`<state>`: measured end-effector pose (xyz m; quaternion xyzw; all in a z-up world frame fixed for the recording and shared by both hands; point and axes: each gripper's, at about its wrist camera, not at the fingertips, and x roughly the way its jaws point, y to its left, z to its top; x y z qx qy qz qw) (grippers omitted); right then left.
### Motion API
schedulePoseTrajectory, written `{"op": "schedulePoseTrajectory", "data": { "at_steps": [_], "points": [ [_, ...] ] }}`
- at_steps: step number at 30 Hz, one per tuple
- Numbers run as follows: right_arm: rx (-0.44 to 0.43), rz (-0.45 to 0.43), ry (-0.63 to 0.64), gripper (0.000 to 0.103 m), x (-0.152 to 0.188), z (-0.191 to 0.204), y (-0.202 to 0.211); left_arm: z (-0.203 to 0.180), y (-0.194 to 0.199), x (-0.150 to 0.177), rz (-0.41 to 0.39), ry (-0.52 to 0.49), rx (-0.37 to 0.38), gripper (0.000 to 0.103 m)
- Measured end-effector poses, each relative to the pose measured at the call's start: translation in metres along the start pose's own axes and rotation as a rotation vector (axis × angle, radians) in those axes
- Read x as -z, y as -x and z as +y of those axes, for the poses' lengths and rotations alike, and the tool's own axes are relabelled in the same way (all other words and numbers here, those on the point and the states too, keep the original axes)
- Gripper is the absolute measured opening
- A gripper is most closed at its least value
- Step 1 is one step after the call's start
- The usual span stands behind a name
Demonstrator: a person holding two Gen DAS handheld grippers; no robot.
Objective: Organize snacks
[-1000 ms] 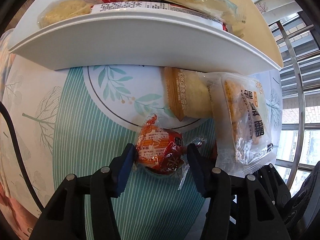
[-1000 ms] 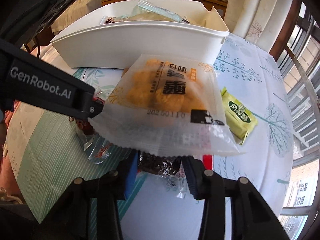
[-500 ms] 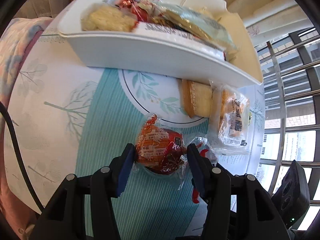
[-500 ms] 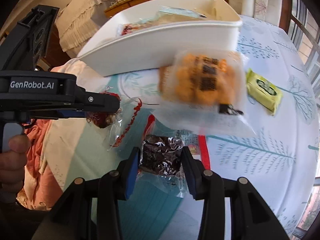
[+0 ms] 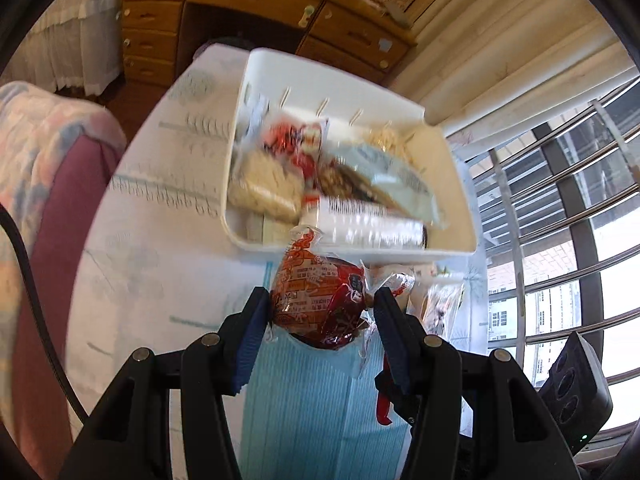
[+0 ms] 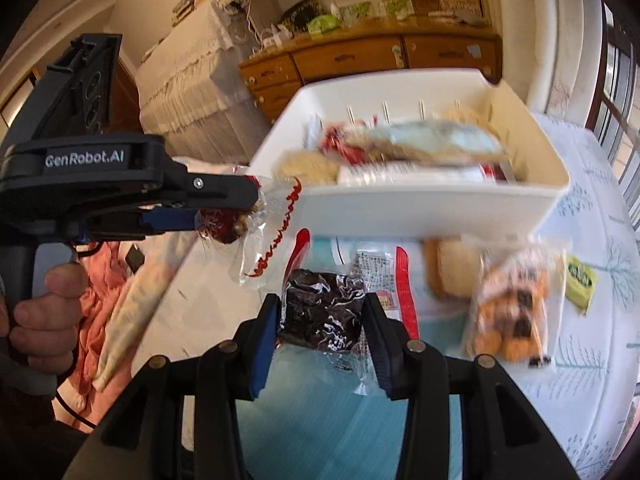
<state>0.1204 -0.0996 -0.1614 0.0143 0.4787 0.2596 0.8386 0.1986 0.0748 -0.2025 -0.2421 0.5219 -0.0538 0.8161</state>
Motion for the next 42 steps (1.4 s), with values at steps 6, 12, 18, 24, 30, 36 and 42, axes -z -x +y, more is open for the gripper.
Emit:
{"op": "schedulePoseTrajectory", "data": {
  "at_steps": [6, 12, 18, 24, 30, 36, 42],
  "points": [
    [0.065, -0.135, 0.004, 0.042, -0.043, 0.029, -0.005, 0.010, 0.021, -0.042, -0.058, -0.062, 0.038, 0.053],
    [0.156, -0.226, 0.014, 0.043, -0.078, 0.038, -0.009, 0.014, 0.021, -0.086, -0.084, -0.122, 0.068, 0.053],
    [0.259, -0.268, 0.050, 0.043, -0.098, 0.044, -0.021, 0.010, 0.018, -0.123, -0.133, -0.169, 0.089, 0.053],
    [0.297, -0.294, 0.041, 0.046, -0.100, 0.052, -0.021, 0.005, 0.011, -0.133, -0.113, -0.178, 0.069, 0.066],
    [0.327, -0.292, 0.004, 0.059, -0.091, 0.051, -0.018, 0.002, 0.007, -0.127, -0.072, -0.178, 0.070, 0.081],
    [0.355, -0.277, -0.041, 0.059, -0.078, 0.035, -0.005, -0.008, 0.008, -0.114, -0.043, -0.201, 0.050, 0.083],
    [0.367, -0.259, -0.091, 0.060, -0.071, 0.012, 0.012, -0.026, 0.005, -0.090, -0.007, -0.227, 0.019, 0.083]
  ]
}}
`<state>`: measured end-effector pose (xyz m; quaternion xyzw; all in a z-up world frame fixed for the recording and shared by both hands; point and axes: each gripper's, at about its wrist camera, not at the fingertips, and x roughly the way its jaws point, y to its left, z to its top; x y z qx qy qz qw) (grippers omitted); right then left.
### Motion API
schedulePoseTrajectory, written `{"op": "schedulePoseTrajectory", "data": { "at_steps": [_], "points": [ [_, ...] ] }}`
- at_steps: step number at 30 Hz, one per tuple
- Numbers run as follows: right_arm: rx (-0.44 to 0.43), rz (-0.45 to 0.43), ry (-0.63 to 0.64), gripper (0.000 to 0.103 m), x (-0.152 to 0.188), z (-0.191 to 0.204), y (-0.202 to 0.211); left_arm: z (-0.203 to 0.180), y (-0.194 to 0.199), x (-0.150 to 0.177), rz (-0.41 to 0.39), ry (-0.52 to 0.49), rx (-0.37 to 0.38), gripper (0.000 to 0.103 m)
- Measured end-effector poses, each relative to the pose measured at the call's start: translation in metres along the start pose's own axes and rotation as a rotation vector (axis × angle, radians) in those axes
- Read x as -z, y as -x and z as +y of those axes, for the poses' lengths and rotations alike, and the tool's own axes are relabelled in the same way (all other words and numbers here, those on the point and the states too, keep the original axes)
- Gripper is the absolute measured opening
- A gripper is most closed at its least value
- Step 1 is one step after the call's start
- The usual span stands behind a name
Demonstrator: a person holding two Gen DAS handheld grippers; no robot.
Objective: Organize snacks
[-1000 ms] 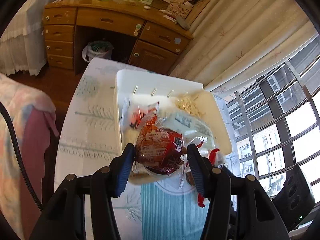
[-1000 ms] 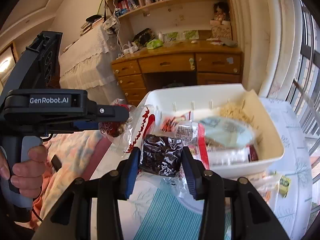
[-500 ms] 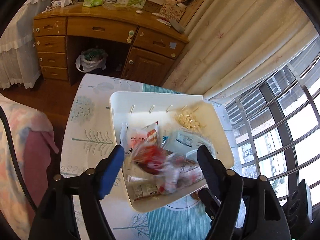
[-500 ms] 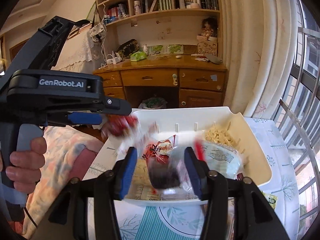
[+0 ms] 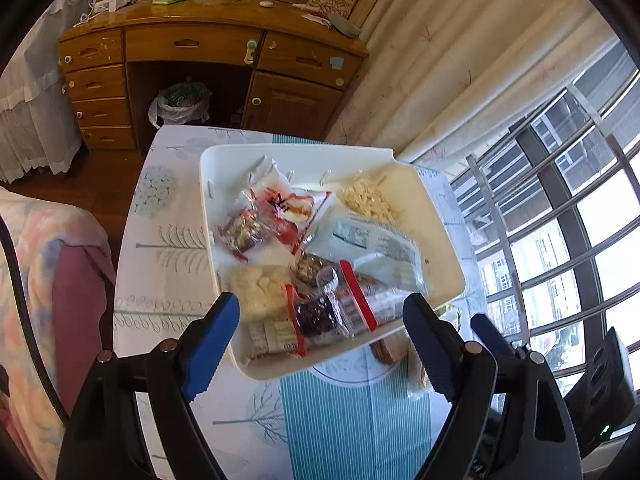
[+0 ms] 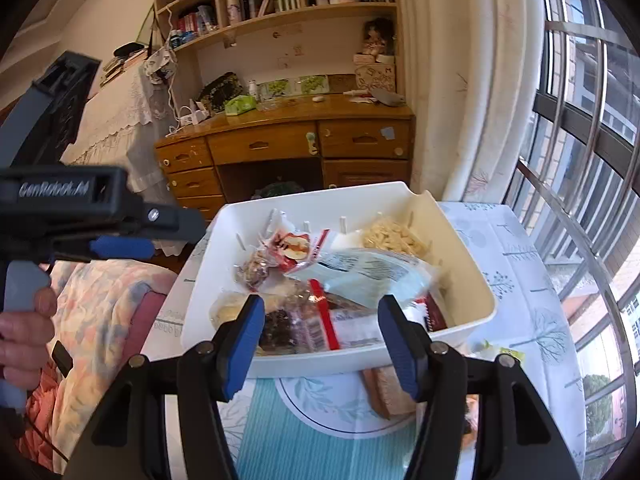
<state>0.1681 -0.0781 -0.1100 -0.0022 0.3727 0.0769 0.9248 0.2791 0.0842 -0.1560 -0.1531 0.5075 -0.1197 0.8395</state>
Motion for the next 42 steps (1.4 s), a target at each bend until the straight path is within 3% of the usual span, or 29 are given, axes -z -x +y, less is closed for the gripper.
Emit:
{"op": "schedulePoseTrajectory", "data": {
  "at_steps": [11, 24, 26, 33, 42],
  "points": [
    [-0.008, 0.025, -0.006, 0.064, 0.005, -0.064, 0.017, -0.050, -0.015, 0.037, 0.066, 0.020, -0.058, 0.085],
    [-0.007, 0.148, 0.044, 0.064, 0.031, -0.156, 0.009, -0.119, -0.076, 0.088, 0.214, 0.093, -0.110, 0.086],
    [-0.008, 0.172, 0.059, 0.064, 0.036, -0.165, 0.004, -0.129, -0.088, 0.093, 0.242, 0.100, -0.113, 0.090],
    [-0.029, 0.265, 0.196, 0.064, 0.054, -0.190, -0.020, -0.157, -0.133, 0.108, 0.347, 0.114, -0.121, 0.091],
    [-0.042, 0.297, 0.435, 0.064, 0.069, -0.202, -0.051, -0.178, -0.185, 0.107, 0.437, 0.148, -0.152, 0.091]
  ]
}}
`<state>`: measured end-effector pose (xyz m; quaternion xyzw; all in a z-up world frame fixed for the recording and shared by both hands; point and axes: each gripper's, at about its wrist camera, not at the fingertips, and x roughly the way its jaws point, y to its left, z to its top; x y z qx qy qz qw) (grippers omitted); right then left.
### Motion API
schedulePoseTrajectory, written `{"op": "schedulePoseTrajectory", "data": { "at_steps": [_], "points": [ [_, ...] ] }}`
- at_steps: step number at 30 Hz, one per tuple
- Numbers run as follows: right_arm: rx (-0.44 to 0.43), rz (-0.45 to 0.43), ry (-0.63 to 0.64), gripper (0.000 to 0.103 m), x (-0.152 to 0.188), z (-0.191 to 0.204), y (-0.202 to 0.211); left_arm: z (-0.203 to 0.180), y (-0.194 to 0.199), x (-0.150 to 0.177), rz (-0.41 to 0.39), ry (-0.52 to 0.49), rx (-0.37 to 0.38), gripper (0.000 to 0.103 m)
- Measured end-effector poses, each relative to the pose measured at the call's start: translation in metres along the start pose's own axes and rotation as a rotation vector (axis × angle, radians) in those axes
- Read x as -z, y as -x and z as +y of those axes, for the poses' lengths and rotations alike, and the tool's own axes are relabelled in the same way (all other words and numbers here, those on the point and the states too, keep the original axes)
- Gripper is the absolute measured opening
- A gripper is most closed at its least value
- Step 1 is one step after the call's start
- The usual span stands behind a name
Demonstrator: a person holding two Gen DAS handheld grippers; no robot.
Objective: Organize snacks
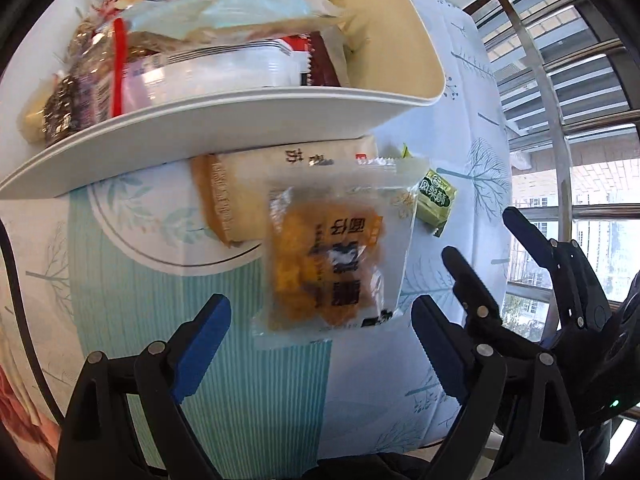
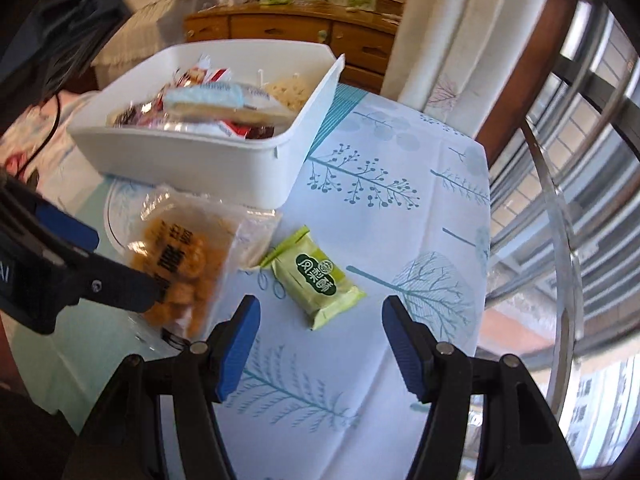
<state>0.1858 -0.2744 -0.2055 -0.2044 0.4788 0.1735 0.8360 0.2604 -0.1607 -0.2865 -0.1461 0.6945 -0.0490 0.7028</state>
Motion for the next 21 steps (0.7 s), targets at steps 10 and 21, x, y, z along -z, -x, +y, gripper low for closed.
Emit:
{"op": "schedulePoseTrajectory", "data": {
  "at_steps": [10, 21],
  "points": [
    [-0.082, -0.014, 0.050, 0.064, 0.009, -0.019, -0.033, -0.018, -0.032, -0.019, 0.030, 0.033, -0.060, 0.091],
    [-0.146, -0.028, 0.023, 0.063, 0.010, -0.022, -0.054, -0.021, -0.075, -0.034, 0.102, 0.111, -0.076, 0.091]
  ]
}}
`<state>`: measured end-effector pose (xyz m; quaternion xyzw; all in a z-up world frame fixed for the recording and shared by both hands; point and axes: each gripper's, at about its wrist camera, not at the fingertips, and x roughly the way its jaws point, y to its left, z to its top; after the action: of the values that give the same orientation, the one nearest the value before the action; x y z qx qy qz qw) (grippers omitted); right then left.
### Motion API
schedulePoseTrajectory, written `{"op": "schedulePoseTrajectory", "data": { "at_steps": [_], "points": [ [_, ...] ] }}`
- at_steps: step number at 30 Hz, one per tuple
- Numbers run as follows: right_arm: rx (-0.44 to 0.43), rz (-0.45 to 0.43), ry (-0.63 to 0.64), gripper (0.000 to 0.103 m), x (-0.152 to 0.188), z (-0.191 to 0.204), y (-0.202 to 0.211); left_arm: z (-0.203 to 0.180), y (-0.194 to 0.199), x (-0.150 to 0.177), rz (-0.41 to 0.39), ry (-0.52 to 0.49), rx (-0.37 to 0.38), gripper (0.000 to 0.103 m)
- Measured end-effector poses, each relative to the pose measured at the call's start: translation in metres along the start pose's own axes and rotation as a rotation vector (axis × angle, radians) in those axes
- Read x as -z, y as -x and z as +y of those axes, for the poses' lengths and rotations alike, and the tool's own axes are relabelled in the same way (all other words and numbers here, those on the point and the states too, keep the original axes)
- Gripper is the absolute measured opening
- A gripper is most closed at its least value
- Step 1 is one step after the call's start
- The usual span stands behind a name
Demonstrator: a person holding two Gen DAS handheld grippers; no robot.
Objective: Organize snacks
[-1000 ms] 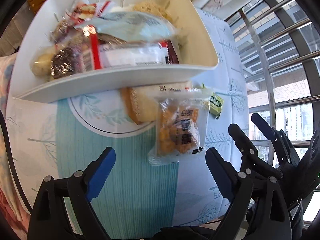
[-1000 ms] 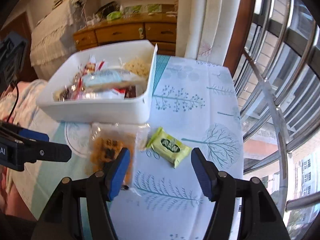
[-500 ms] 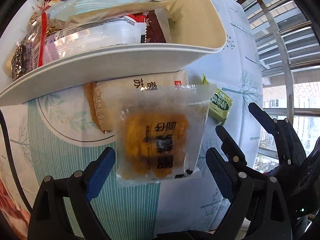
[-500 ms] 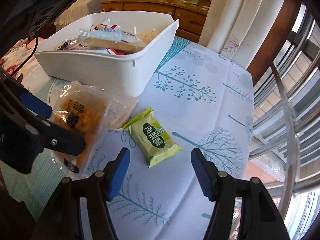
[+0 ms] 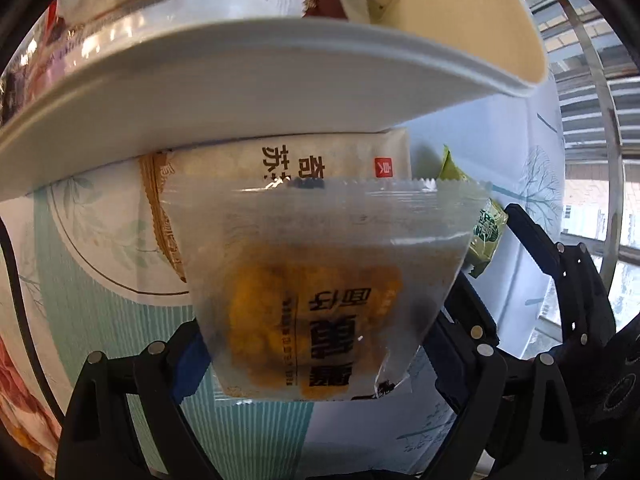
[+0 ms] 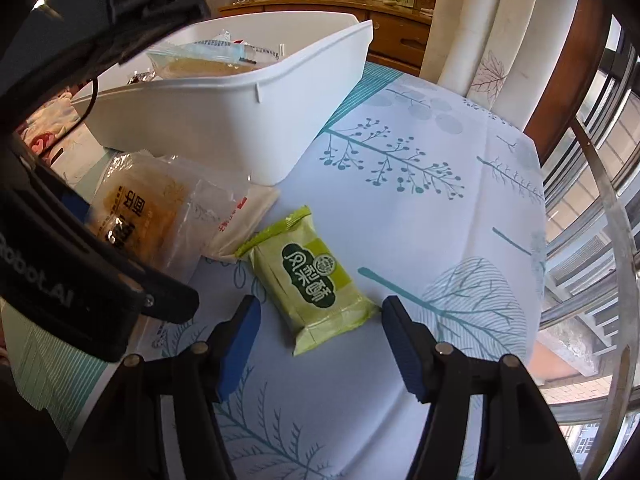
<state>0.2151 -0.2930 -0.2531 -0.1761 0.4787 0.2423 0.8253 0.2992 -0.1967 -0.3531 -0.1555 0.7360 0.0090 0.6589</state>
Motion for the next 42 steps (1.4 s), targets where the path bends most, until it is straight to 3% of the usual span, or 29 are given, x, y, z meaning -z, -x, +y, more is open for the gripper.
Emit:
{"op": "schedulePoseTrajectory", "data": {
  "at_steps": [4, 7, 10, 15, 16, 17, 21, 28, 30, 32, 40, 42],
  "points": [
    [-0.014, -0.010, -0.029, 0.059, -0.001, -0.004, 0.000, -0.002, -0.003, -0.001, -0.004, 0.013, 0.000, 0.090],
    [-0.013, -0.009, -0.032, 0.056, -0.001, -0.003, 0.001, 0.005, 0.001, 0.000, -0.010, 0.012, 0.008, 0.083],
    [-0.018, -0.012, -0.042, 0.043, 0.000, -0.002, 0.002, 0.010, 0.002, 0.000, -0.007, 0.012, 0.016, 0.079],
    [-0.016, 0.009, -0.059, 0.037, 0.000, 0.001, 0.005, 0.025, 0.009, 0.006, 0.008, 0.019, 0.004, 0.075],
    [-0.014, 0.012, -0.062, 0.016, 0.000, 0.001, 0.006, 0.027, 0.009, 0.007, 0.012, 0.023, 0.005, 0.074],
    [-0.003, 0.014, -0.069, 0.009, 0.000, 0.002, 0.007, 0.030, 0.010, 0.008, 0.016, 0.025, 0.002, 0.074],
    [-0.011, 0.035, -0.092, 0.003, 0.000, 0.006, 0.011, 0.042, 0.017, 0.014, 0.021, 0.030, -0.006, 0.074],
    [0.016, 0.008, -0.079, 0.004, -0.007, 0.017, 0.025, 0.072, 0.034, 0.034, 0.001, 0.036, 0.003, 0.073],
    [0.018, 0.018, -0.070, 0.012, -0.010, 0.020, 0.023, 0.075, 0.043, 0.042, -0.015, 0.037, 0.003, 0.073],
    [0.023, 0.025, -0.055, 0.031, -0.013, 0.023, 0.018, 0.081, 0.051, 0.047, -0.040, 0.028, -0.003, 0.073],
    [0.062, 0.048, -0.066, 0.059, -0.022, 0.029, -0.001, 0.090, 0.090, 0.063, -0.162, -0.024, -0.042, 0.073],
    [0.074, 0.063, -0.071, 0.062, -0.021, 0.029, -0.006, 0.094, 0.098, 0.064, -0.177, -0.029, -0.049, 0.073]
  ]
}}
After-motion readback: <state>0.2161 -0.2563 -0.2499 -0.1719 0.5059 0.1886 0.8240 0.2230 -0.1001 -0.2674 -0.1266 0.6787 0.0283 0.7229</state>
